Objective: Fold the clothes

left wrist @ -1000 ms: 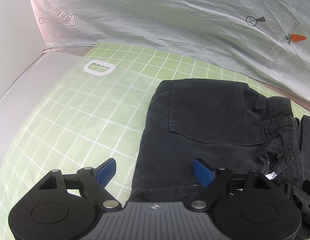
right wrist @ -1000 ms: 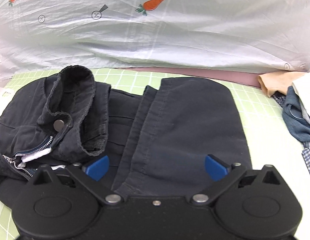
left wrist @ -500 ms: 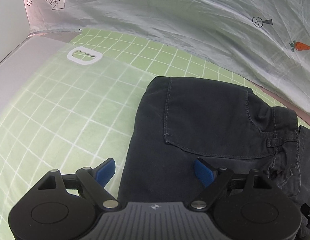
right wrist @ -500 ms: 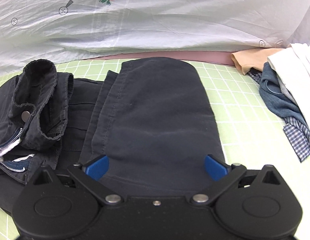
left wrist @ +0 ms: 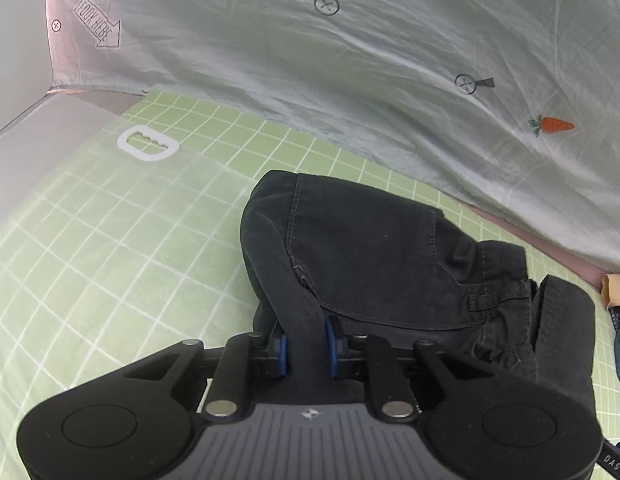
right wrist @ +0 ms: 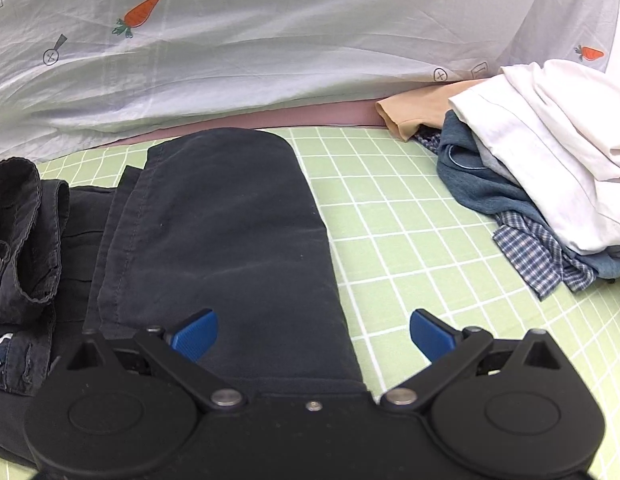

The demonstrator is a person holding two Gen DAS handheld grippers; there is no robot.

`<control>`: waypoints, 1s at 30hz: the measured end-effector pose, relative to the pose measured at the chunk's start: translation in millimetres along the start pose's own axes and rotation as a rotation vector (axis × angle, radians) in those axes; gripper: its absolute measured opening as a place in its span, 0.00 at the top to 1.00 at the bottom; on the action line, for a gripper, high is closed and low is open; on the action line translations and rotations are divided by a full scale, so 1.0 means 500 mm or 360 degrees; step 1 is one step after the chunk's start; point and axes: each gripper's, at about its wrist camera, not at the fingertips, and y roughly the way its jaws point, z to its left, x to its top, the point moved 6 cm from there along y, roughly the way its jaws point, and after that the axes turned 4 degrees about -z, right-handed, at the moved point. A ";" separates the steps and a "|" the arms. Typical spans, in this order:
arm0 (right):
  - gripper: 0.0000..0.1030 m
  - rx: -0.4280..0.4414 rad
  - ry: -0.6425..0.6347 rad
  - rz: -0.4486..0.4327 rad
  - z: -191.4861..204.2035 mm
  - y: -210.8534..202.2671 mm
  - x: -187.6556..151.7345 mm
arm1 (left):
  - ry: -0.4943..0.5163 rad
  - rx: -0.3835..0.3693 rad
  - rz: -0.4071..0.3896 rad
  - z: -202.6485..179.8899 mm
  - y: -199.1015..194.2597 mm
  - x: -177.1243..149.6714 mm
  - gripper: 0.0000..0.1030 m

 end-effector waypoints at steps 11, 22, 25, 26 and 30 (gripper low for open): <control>0.00 0.0040 0.0079 0.0037 -0.075 -0.001 -0.006 | 0.0220 -0.0216 -0.0218 -0.210 -0.136 0.010 0.84; 0.00 0.0043 0.0150 0.0067 -0.208 0.041 -0.008 | 0.0414 -0.0386 -0.0244 -0.443 -0.152 -0.066 0.84; 0.00 0.0040 0.0179 0.0080 -0.251 0.060 -0.009 | 0.0472 -0.0410 -0.0196 -0.511 -0.122 -0.099 0.84; 0.00 0.0038 0.0189 0.0081 -0.264 0.065 -0.010 | 0.0480 -0.0417 -0.0175 -0.532 -0.111 -0.111 0.84; 0.00 0.0021 0.0236 0.0089 -0.313 0.081 -0.017 | 0.0559 -0.0475 -0.0077 -0.598 -0.081 -0.163 0.84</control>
